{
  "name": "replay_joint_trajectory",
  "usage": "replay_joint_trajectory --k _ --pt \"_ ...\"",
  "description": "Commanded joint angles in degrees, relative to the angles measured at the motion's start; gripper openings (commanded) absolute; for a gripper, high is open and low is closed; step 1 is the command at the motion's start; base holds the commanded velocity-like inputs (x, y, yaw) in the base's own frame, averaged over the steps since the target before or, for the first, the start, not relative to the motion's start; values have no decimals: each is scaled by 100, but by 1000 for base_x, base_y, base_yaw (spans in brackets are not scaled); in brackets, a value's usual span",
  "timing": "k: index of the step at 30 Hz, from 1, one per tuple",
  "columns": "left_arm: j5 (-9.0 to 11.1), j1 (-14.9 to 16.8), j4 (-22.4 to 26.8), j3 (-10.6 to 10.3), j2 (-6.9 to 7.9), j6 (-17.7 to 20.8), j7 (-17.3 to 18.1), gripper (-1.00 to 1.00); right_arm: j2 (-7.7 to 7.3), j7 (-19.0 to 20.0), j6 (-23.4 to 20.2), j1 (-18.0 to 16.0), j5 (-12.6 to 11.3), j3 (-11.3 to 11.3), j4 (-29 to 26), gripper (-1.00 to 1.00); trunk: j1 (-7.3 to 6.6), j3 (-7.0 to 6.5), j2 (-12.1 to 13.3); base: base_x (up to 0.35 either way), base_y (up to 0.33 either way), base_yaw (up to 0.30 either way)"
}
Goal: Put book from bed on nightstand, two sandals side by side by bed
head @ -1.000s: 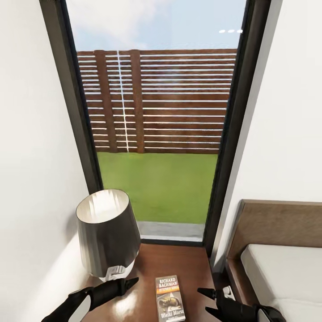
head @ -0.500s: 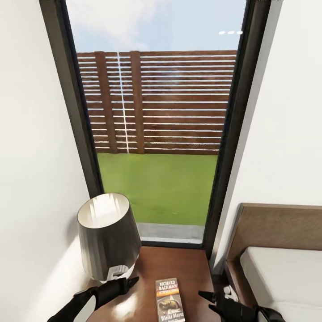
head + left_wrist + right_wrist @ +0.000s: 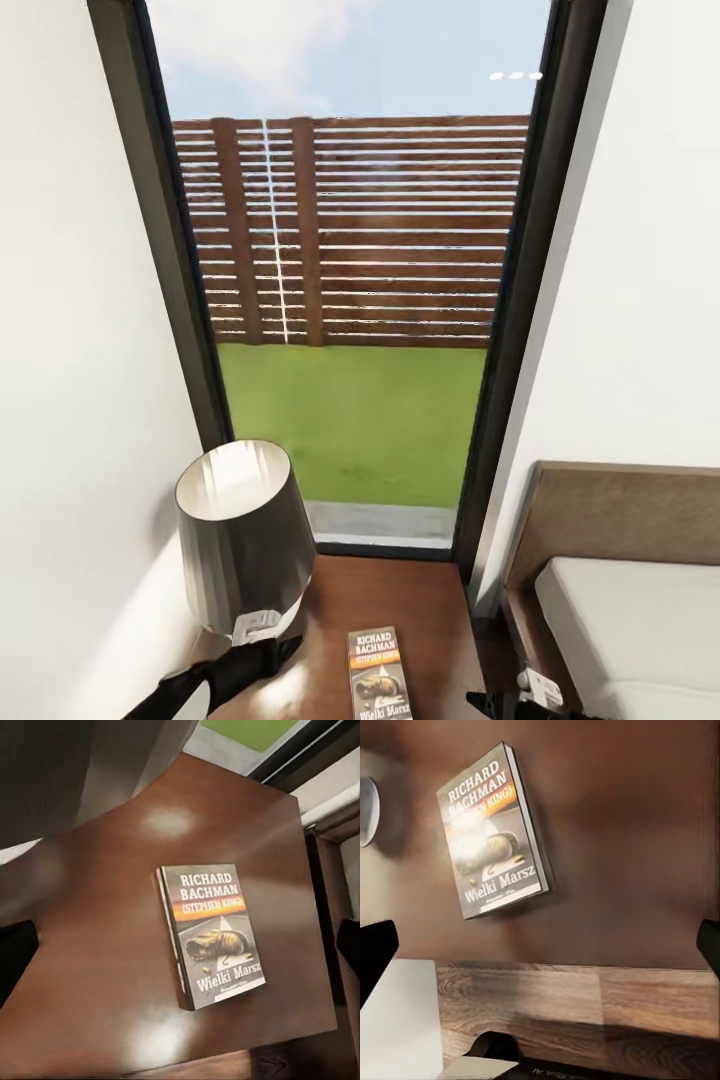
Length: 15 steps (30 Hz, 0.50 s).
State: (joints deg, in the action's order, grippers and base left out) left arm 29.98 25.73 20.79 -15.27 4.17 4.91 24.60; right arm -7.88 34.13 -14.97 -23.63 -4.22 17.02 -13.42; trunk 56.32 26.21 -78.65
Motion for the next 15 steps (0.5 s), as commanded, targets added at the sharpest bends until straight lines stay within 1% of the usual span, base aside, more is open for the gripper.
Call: replay_joint_trajectory --k 1,6,10,14,15 --pt "61 2 -59 -20 4 4 -35 100 -1 -6 -37 -2 -45 19 48 100 -23 -13 38 0 0 0" --pt "61 2 -331 -26 -2 -60 -225 100 -2 -31 -13 -2 -44 10 130 100 -133 -102 239 0 0 0" --pt "60 2 -578 -28 -4 -160 -280 100 -2 -36 -8 4 -44 7 204 100 -220 -174 399 0 0 0" --pt "60 2 -822 -29 -38 -358 -321 100 -1 -39 -6 6 -33 4 326 100 -308 -246 559 0 0 0" --pt "60 2 -923 -29 -74 -447 -336 100 -2 -41 -2 7 -6 4 386 100 -330 -264 600 0 0 0"
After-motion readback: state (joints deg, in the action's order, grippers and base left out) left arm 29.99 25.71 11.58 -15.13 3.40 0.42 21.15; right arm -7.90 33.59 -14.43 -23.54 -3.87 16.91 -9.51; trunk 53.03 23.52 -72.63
